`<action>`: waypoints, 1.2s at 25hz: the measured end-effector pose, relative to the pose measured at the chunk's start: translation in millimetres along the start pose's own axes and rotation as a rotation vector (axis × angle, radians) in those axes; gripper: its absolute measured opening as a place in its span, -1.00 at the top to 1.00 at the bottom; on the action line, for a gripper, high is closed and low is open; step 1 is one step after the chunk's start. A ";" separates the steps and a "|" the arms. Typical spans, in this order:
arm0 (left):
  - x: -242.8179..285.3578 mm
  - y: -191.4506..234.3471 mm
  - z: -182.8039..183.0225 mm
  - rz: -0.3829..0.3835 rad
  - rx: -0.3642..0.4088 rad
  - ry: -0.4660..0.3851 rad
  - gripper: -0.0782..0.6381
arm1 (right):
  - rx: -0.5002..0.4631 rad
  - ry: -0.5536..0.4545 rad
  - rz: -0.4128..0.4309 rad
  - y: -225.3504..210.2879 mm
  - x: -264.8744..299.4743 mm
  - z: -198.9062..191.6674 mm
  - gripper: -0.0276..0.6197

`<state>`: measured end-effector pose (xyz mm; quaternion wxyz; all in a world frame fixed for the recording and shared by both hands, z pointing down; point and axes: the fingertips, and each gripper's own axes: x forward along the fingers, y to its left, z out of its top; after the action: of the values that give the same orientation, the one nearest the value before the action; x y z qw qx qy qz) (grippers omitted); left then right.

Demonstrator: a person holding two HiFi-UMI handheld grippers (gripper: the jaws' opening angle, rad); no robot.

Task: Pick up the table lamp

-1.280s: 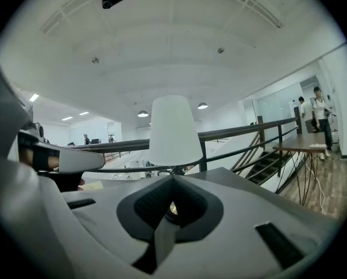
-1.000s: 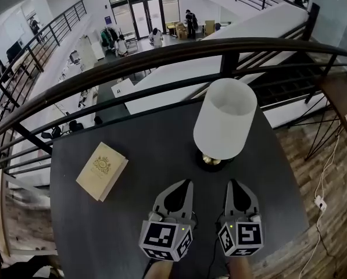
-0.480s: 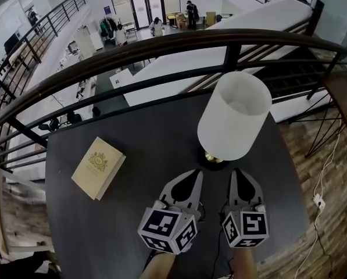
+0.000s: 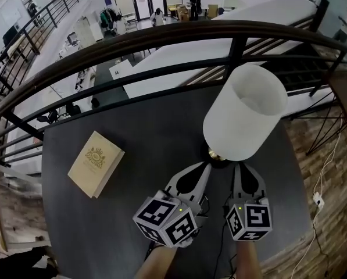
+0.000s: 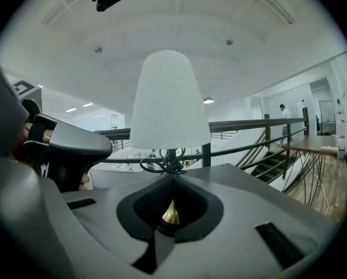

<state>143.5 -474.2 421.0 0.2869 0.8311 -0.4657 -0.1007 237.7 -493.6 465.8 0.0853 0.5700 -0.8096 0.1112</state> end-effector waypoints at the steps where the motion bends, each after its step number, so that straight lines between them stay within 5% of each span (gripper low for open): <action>1: 1.4 0.6 0.6 -0.011 -0.037 -0.007 0.72 | -0.001 0.004 0.000 -0.6 2.1 -1.6 0.94; 16: 18.2 3.1 7.4 -0.125 -0.273 -0.031 0.59 | -0.012 0.028 0.025 -1.6 31.6 -16.8 0.81; 30: 26.6 1.2 0.2 -0.268 -0.496 -0.061 0.22 | 0.000 0.045 0.040 -9.2 44.3 -30.7 0.80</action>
<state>157.1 -496.9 424.2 0.4516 0.7863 -0.3210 -0.2735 231.8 -528.2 507.8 0.1011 0.5509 -0.8188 0.1258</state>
